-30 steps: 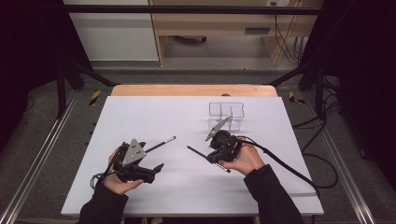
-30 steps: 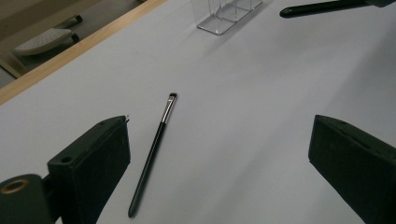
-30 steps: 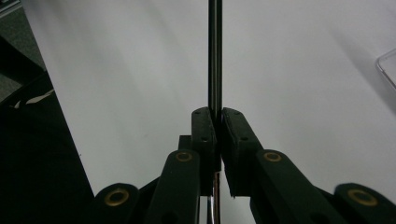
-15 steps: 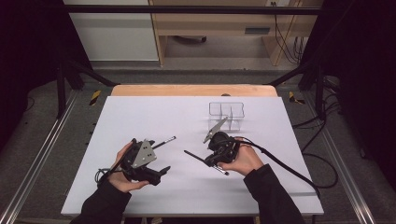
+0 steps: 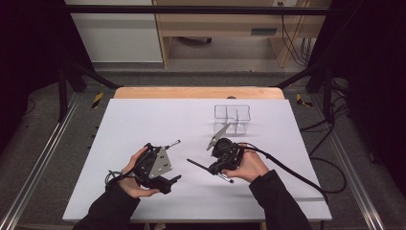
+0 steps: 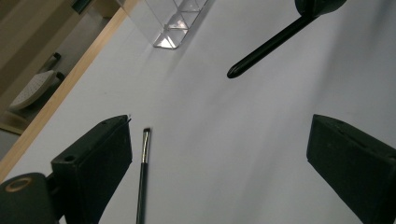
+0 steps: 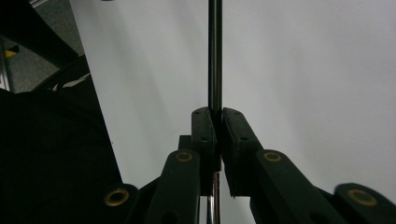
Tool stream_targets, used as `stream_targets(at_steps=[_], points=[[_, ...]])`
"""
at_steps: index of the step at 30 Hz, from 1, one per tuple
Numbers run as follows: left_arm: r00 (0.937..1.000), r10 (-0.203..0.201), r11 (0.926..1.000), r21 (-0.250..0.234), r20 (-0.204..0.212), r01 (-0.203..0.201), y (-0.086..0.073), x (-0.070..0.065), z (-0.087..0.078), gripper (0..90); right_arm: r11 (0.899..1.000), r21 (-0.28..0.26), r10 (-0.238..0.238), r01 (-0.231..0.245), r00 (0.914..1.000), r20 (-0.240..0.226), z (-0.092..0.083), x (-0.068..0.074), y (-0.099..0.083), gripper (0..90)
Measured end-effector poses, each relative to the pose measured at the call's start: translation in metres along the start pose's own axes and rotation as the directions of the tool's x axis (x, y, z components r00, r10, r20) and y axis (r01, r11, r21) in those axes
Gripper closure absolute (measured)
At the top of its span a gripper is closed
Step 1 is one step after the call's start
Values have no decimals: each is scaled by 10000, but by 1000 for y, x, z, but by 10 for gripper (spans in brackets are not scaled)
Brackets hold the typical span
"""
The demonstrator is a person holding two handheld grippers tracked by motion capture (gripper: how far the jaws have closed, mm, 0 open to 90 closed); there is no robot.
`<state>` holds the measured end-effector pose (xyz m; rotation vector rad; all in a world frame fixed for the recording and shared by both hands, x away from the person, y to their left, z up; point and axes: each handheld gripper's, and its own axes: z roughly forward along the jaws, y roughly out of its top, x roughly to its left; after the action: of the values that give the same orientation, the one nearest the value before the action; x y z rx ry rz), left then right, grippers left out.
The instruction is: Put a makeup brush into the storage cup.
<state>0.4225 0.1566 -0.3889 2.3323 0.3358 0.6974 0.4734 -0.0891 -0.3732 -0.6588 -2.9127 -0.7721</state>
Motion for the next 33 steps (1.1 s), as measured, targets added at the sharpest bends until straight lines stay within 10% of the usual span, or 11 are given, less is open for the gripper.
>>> stream_targets(at_steps=[33], points=[[9727,2153,9759,175,871,-2176,24,-20,20,157,9987,506,-16,52,9975,-706,14,2,9,844]])
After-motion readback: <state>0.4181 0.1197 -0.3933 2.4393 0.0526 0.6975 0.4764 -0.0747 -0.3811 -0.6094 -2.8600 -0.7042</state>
